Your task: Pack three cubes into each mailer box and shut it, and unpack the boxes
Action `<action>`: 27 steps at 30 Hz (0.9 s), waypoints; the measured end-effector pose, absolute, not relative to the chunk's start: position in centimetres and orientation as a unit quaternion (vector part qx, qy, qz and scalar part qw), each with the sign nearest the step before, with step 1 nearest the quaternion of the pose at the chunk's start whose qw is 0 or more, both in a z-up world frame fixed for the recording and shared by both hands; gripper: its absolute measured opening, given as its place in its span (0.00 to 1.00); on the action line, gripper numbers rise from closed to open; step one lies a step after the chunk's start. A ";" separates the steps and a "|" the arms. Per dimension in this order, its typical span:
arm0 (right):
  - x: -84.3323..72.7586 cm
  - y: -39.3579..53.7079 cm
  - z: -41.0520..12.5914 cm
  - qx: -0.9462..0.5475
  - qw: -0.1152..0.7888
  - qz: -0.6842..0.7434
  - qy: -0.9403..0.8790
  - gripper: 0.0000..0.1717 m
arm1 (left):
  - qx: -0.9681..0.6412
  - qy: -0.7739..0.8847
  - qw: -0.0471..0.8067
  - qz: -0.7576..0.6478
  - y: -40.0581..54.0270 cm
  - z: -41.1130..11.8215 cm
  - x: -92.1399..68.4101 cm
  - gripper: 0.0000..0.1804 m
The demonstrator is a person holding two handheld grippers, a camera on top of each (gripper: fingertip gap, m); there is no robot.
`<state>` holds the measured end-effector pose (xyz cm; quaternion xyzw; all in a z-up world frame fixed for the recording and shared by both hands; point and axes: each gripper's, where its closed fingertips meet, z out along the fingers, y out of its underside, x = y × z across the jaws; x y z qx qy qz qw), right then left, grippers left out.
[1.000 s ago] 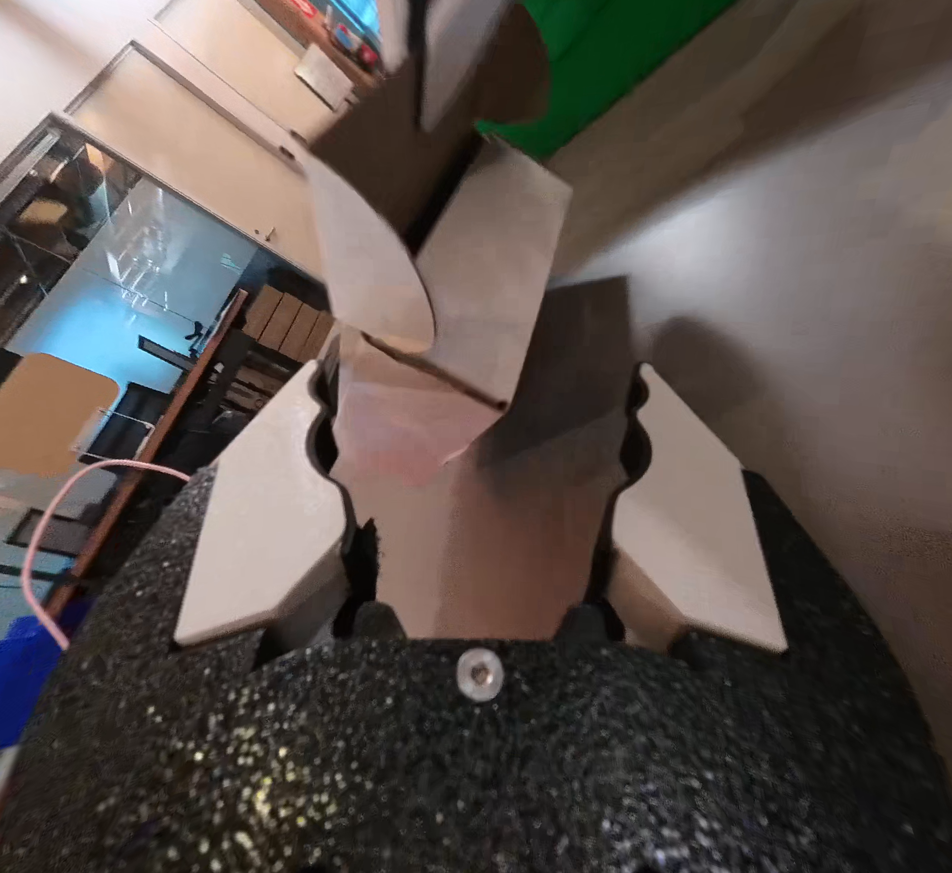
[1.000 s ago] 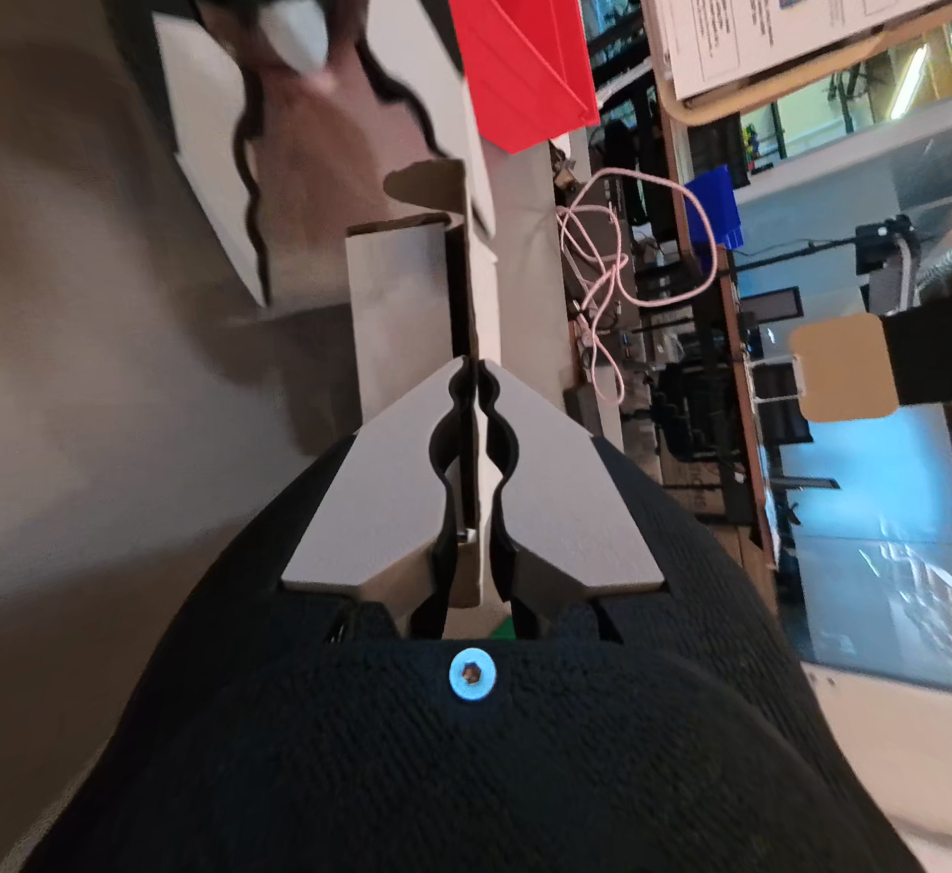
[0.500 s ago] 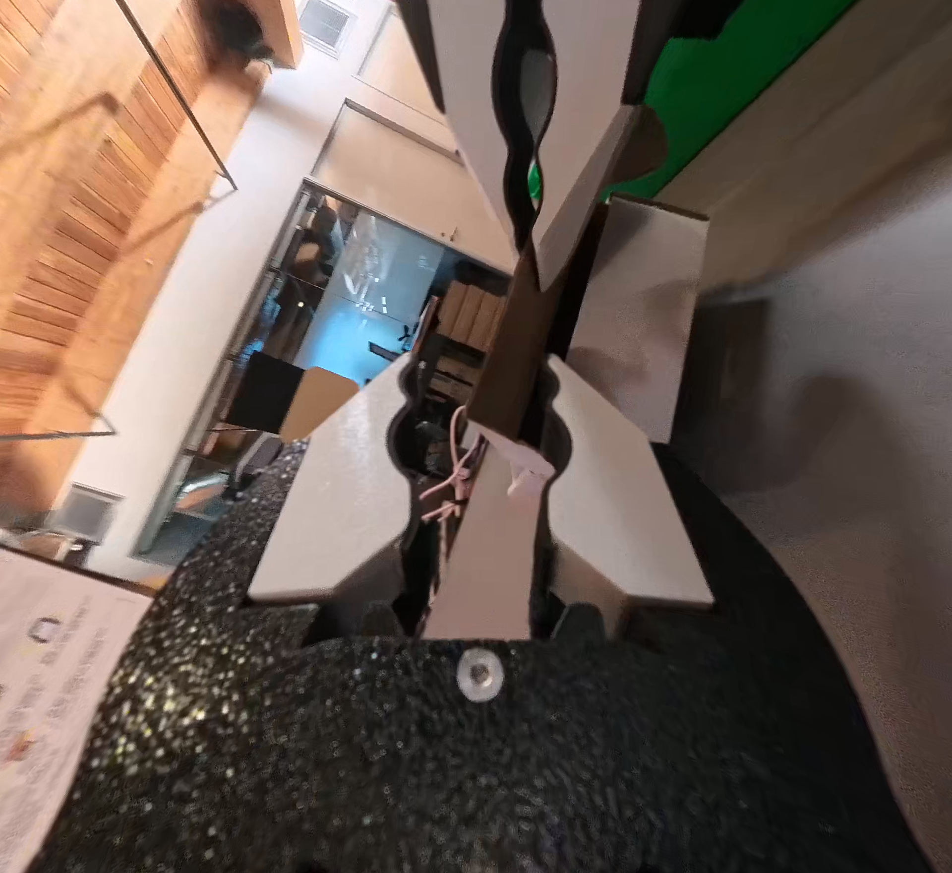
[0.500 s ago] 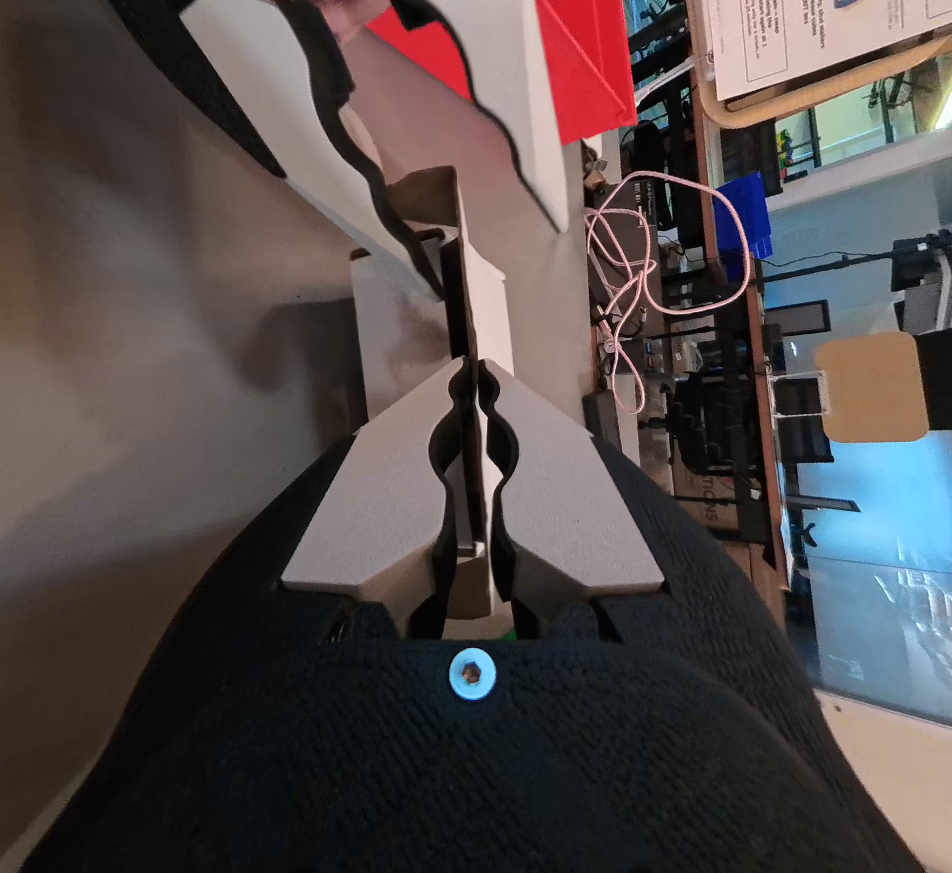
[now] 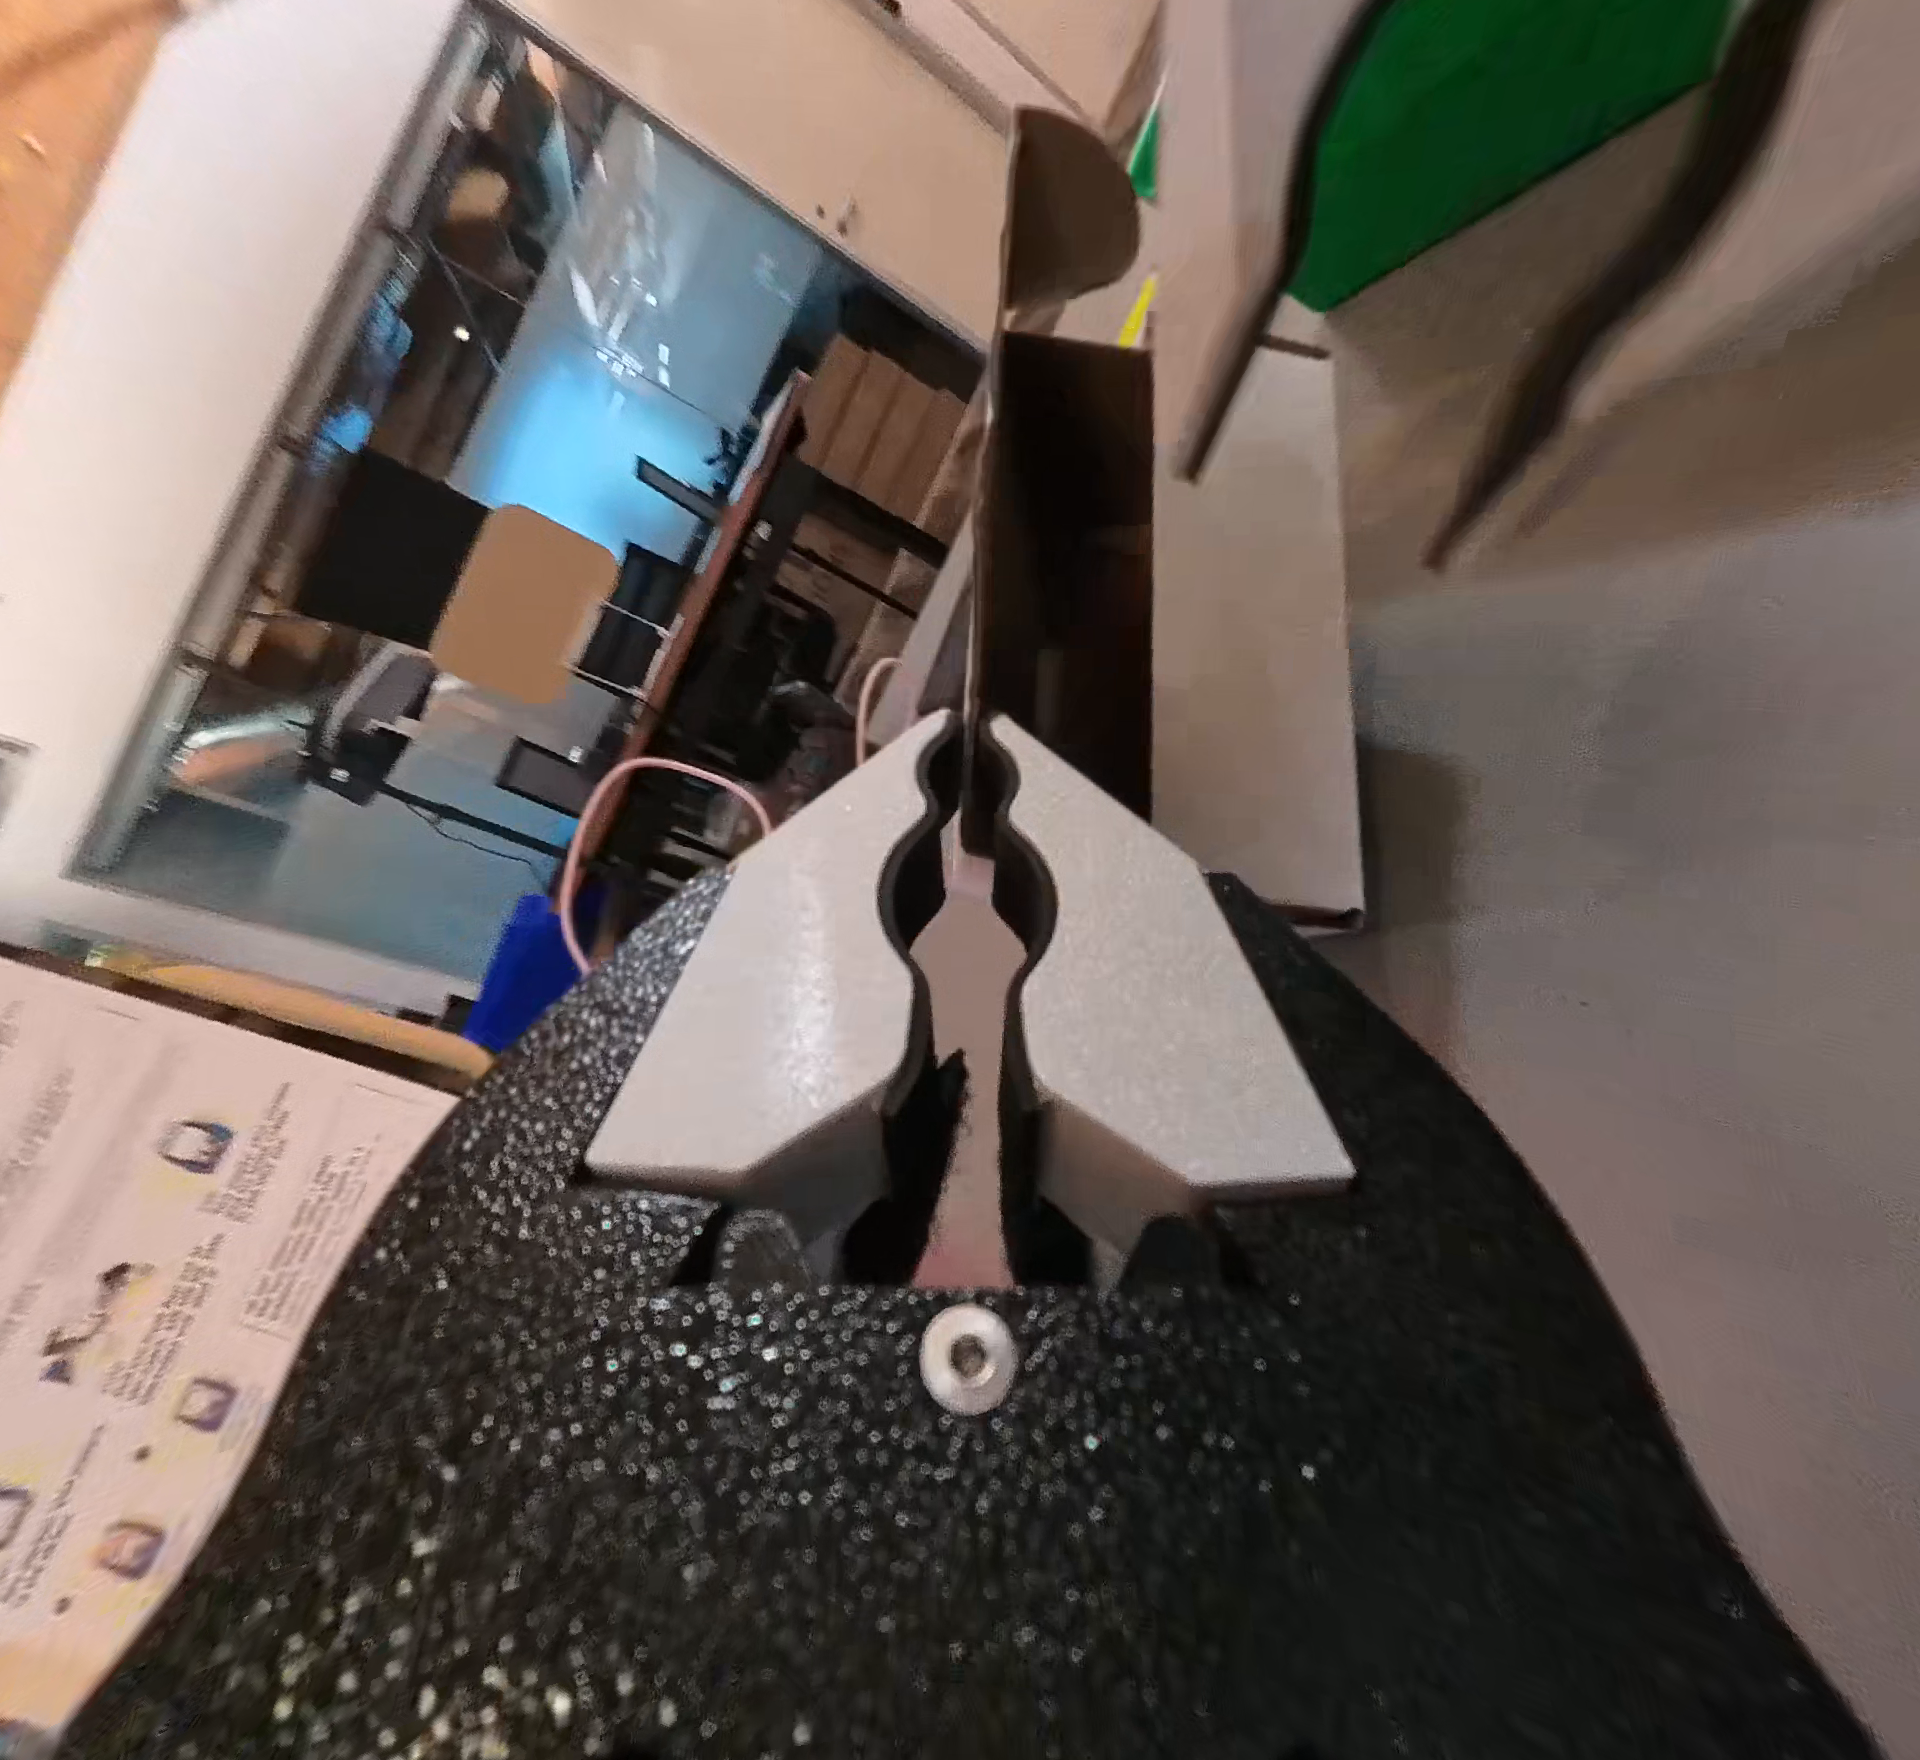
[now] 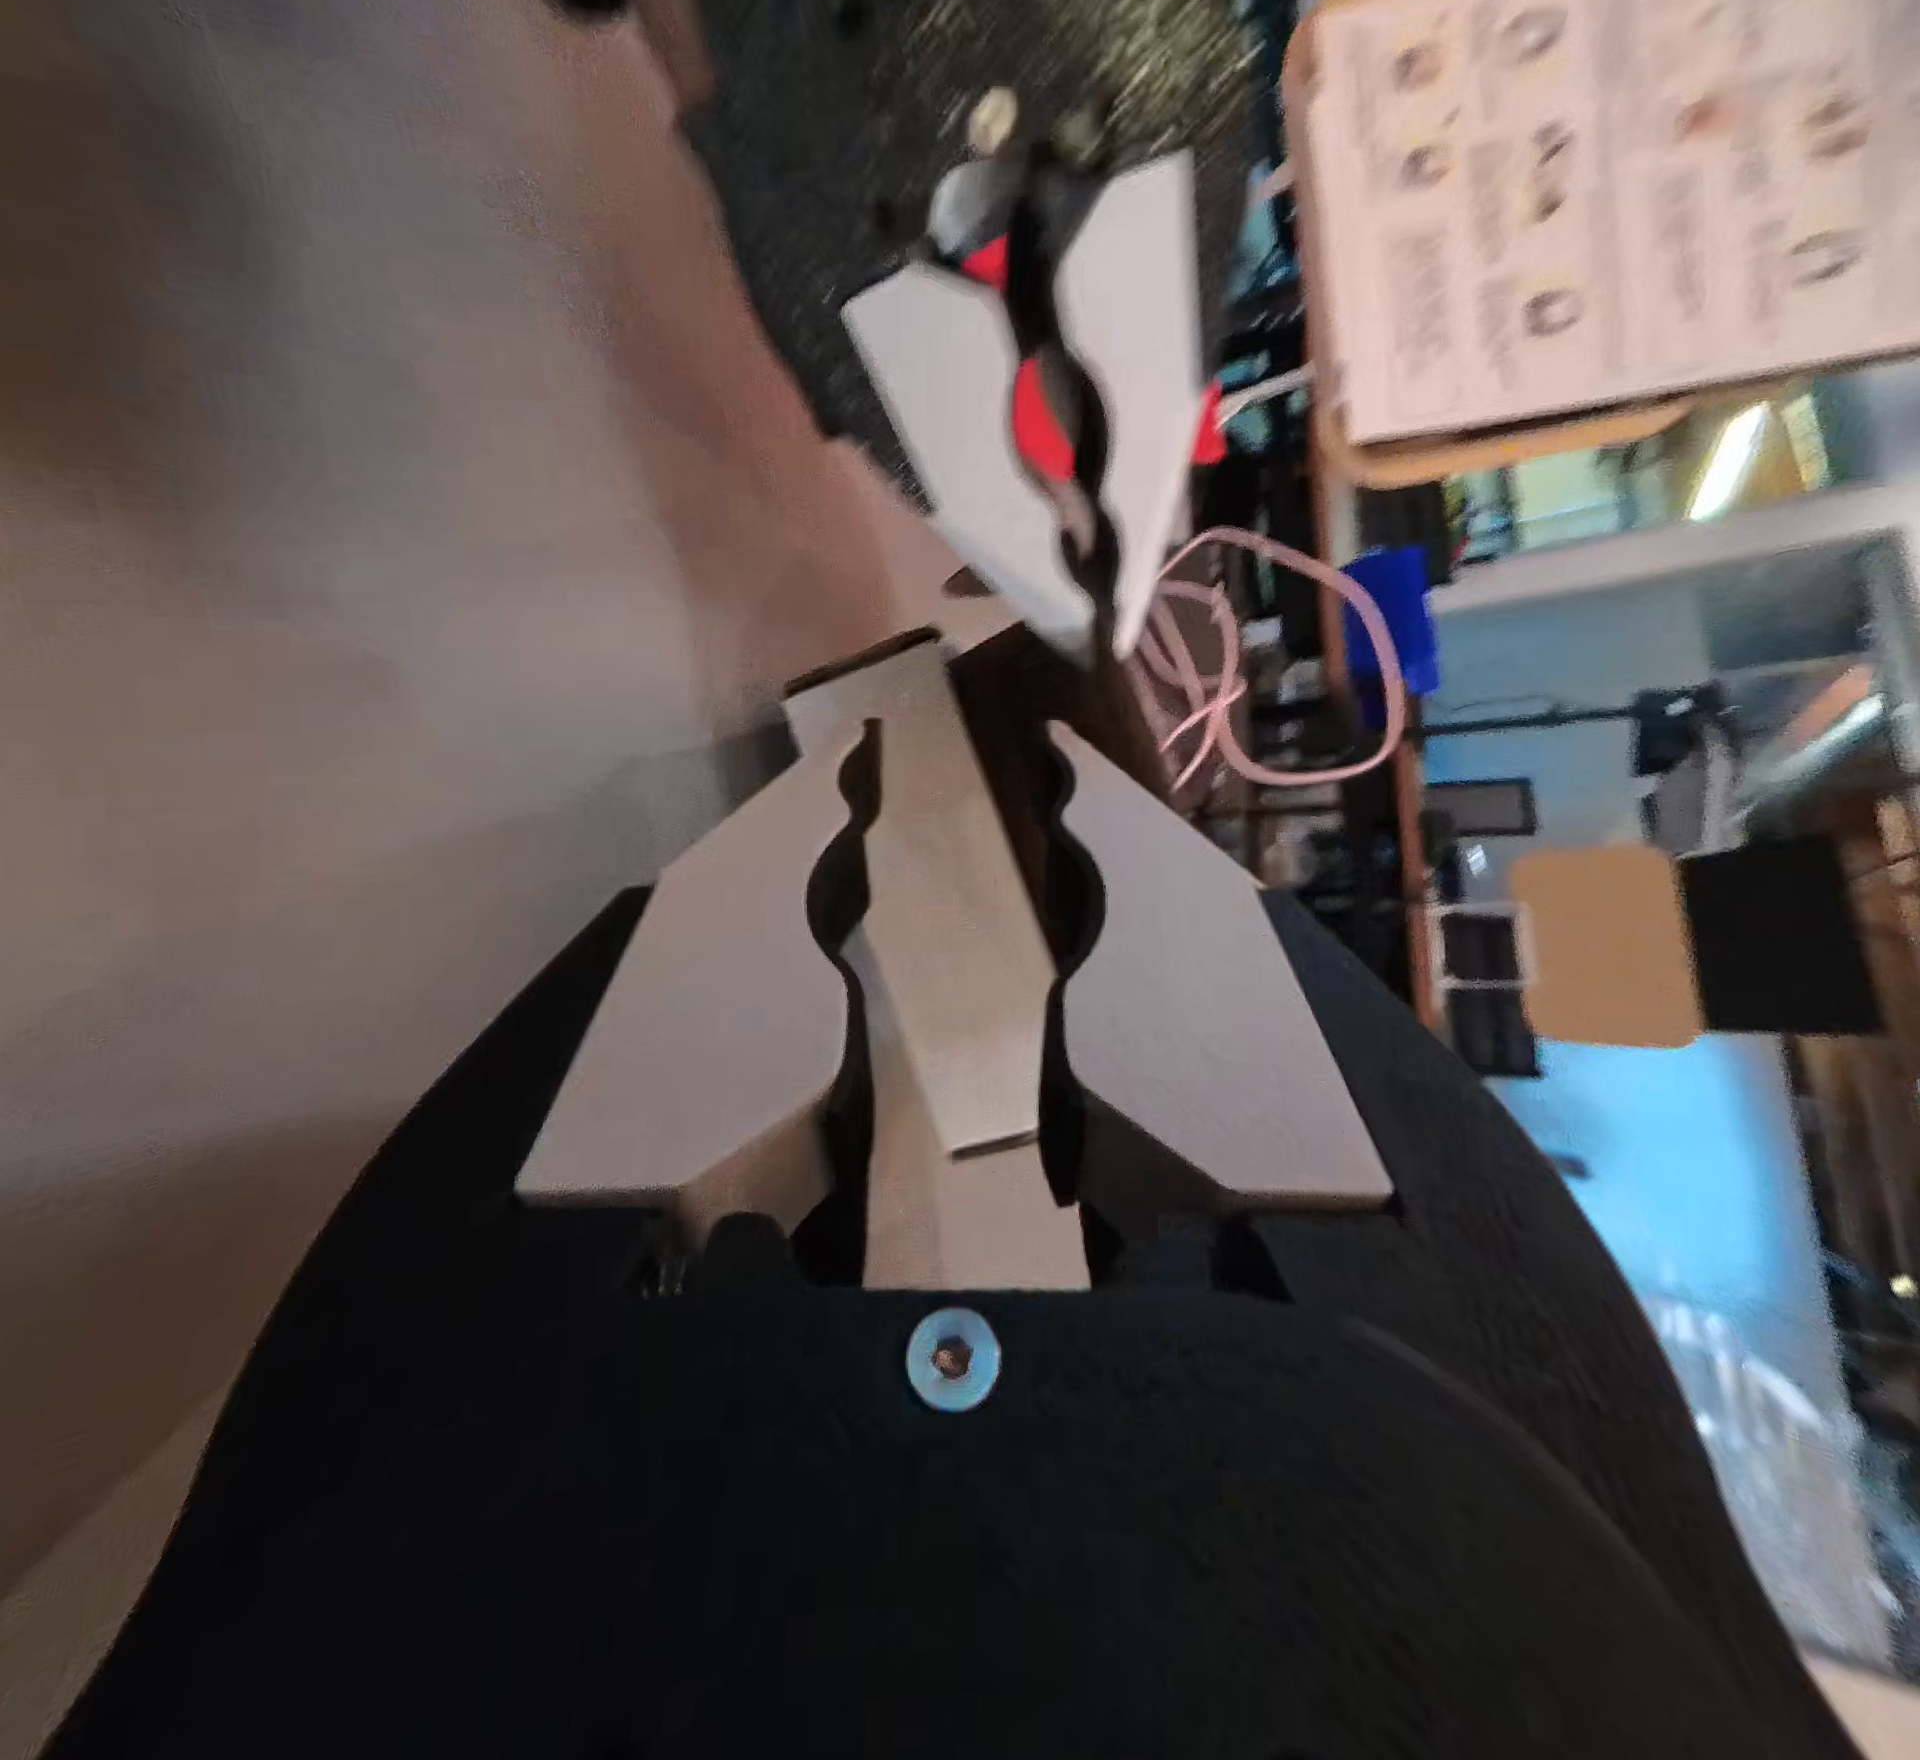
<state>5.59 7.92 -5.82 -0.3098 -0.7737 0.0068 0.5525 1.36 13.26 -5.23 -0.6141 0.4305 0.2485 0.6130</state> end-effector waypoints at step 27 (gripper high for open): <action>6.2 10.2 -15.4 -0.448 0.354 0.009 -0.821 0.01 | -0.663 0.476 0.542 0.199 22.4 -1.0 -2.9 0.01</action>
